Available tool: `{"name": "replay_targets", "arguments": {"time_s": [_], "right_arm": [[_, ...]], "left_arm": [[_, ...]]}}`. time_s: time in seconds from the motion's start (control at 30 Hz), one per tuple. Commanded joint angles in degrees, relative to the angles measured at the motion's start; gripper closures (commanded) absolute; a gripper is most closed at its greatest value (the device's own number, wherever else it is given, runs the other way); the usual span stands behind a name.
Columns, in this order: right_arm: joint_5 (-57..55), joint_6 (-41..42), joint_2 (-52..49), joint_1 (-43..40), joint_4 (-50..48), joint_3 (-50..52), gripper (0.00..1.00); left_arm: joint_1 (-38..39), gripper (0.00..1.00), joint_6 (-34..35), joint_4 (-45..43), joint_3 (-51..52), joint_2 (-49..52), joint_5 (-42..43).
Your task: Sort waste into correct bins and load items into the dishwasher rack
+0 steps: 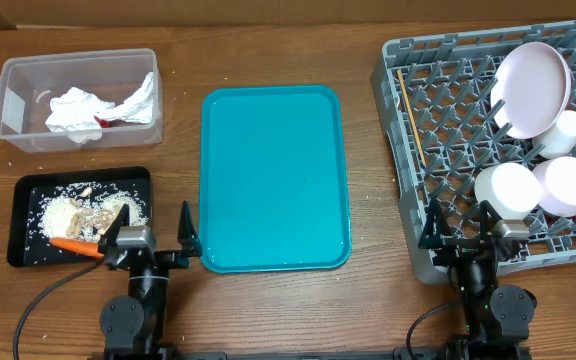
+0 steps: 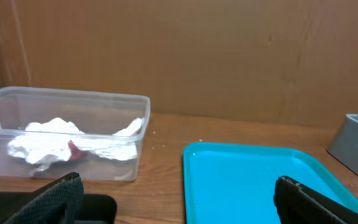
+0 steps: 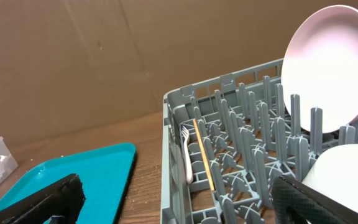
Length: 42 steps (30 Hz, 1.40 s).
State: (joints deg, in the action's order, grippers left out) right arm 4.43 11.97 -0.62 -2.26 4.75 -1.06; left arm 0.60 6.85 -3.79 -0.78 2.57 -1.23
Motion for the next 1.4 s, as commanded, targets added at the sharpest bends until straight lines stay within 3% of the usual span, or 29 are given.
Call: {"name": "replay_targets", "arguments": {"time_s": [0.0,0.1,1.37], "right_arm": [[-0.5,0.1,0.5,-0.4,-0.3,0.6,0.0],[-0.5,0.1,0.5,-0.4,-0.3,0.6,0.0],[-0.5,0.1,0.5,-0.4,-0.3,0.6,0.0]], "left_arm": [[-1.4,0.0,-1.0,1.5,0.5,-2.4,-2.4],[-3.3,0.0,-1.5,8.2,0.5,-2.4,-2.5],[-4.4,0.0,-2.2,8.1,0.5,-2.3,-0.8]]}}
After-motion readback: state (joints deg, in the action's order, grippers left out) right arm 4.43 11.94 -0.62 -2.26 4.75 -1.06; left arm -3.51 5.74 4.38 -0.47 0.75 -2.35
